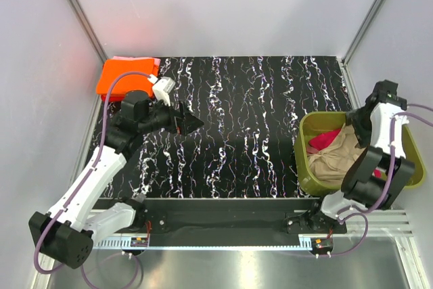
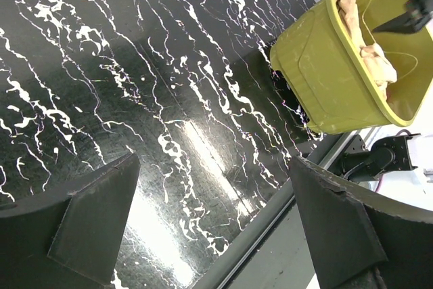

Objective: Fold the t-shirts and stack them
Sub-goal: Grab the tshirt from the pile

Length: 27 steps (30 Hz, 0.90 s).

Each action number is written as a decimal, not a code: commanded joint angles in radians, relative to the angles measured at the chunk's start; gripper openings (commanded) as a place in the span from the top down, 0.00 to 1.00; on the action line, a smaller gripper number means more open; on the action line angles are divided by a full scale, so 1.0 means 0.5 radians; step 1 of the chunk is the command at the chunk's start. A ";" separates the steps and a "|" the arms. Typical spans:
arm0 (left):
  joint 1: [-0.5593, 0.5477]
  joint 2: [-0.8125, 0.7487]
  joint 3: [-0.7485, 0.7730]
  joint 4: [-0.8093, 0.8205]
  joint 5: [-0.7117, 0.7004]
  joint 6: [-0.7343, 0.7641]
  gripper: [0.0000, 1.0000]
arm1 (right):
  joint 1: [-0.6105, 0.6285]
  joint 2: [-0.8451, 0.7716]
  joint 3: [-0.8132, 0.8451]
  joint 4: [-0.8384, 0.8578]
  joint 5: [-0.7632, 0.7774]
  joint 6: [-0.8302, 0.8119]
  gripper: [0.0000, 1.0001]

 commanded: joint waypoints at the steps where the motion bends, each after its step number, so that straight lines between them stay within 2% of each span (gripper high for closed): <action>1: 0.006 -0.037 0.027 0.030 -0.060 0.009 0.01 | -0.034 0.065 -0.028 0.193 0.149 -0.024 0.10; 5: 0.006 -0.022 0.020 0.030 -0.079 -0.025 0.01 | -0.031 0.053 -0.043 0.411 0.081 -0.224 0.14; 10: 0.006 0.085 0.048 0.033 -0.030 -0.053 0.01 | -0.034 0.093 -0.077 0.528 0.247 -0.288 0.13; 13: 0.006 0.147 0.091 0.036 0.010 -0.065 0.01 | -0.031 0.166 -0.089 0.647 0.162 -0.383 0.12; 16: 0.006 0.171 0.125 0.033 0.013 -0.071 0.01 | -0.034 0.182 -0.157 0.798 0.060 -0.457 0.18; 20: 0.009 0.178 0.140 0.039 0.007 -0.080 0.01 | -0.034 0.148 -0.249 0.942 0.008 -0.512 0.36; 21: 0.006 0.178 0.137 0.036 0.007 -0.083 0.01 | -0.031 0.145 -0.249 0.957 0.005 -0.522 0.44; 23: 0.006 0.178 0.131 0.042 0.016 -0.083 0.01 | -0.031 0.148 -0.249 0.964 0.005 -0.537 0.53; 24: 0.009 0.174 0.131 0.039 0.023 -0.083 0.01 | -0.034 0.145 -0.252 0.964 0.011 -0.549 0.68; 26: 0.009 0.168 0.128 0.039 0.026 -0.083 0.01 | -0.031 0.133 -0.249 0.964 0.029 -0.565 0.81; 27: 0.006 0.162 0.128 0.042 0.029 -0.086 0.01 | -0.034 0.124 -0.243 0.961 0.026 -0.586 0.95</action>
